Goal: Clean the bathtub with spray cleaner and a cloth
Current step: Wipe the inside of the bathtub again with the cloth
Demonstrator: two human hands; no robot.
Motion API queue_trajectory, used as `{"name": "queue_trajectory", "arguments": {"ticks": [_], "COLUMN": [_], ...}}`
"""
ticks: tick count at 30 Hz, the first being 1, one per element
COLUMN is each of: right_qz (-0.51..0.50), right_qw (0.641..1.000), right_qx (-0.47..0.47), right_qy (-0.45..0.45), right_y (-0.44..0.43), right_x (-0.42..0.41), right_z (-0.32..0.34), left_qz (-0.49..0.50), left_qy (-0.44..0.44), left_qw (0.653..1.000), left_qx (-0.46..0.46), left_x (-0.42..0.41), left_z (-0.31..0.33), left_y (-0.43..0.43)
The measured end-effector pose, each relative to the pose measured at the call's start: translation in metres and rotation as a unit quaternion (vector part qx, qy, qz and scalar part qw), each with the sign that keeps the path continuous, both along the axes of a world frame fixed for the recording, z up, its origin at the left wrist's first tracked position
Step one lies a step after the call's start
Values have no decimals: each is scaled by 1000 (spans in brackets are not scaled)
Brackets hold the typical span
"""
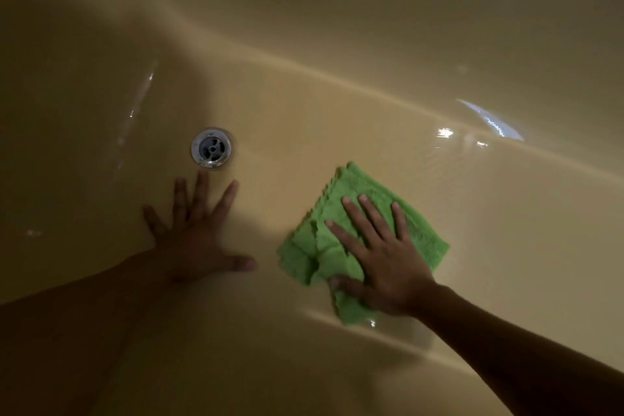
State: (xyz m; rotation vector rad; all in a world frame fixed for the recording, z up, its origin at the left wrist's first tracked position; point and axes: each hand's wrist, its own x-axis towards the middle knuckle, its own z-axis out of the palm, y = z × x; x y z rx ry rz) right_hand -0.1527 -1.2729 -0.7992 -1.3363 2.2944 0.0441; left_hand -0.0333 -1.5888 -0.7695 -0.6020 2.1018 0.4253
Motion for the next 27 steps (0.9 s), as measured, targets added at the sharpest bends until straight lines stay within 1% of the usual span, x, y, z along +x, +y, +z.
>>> {"name": "queue_trajectory", "arguments": {"ticks": [3, 8, 13, 17, 21, 27], "right_qz": [-18, -113, -231, -315, -317, -242], "right_qw": [1000, 993, 972, 946, 944, 962], "right_qx": [18, 34, 33, 23, 3, -27], "right_qy": [-11, 6, 31, 70, 97, 121], "right_y": [37, 73, 61, 23, -33, -109], "right_x": [16, 8, -27, -63, -97, -120], "right_z": [5, 6, -4, -11, -14, -14], "left_qz": [-4, -10, -10, -12, -11, -3], "left_qy": [2, 5, 9, 17, 24, 30], "left_qw": [1000, 1000, 1000, 1000, 1000, 999], "left_qx": [3, 8, 11, 13, 13, 16], "left_x": [-1, -5, -6, -7, -7, -10], "left_z": [0, 0, -3, -6, -7, -8], "left_y": [-3, -6, -8, -11, -12, -11]}}
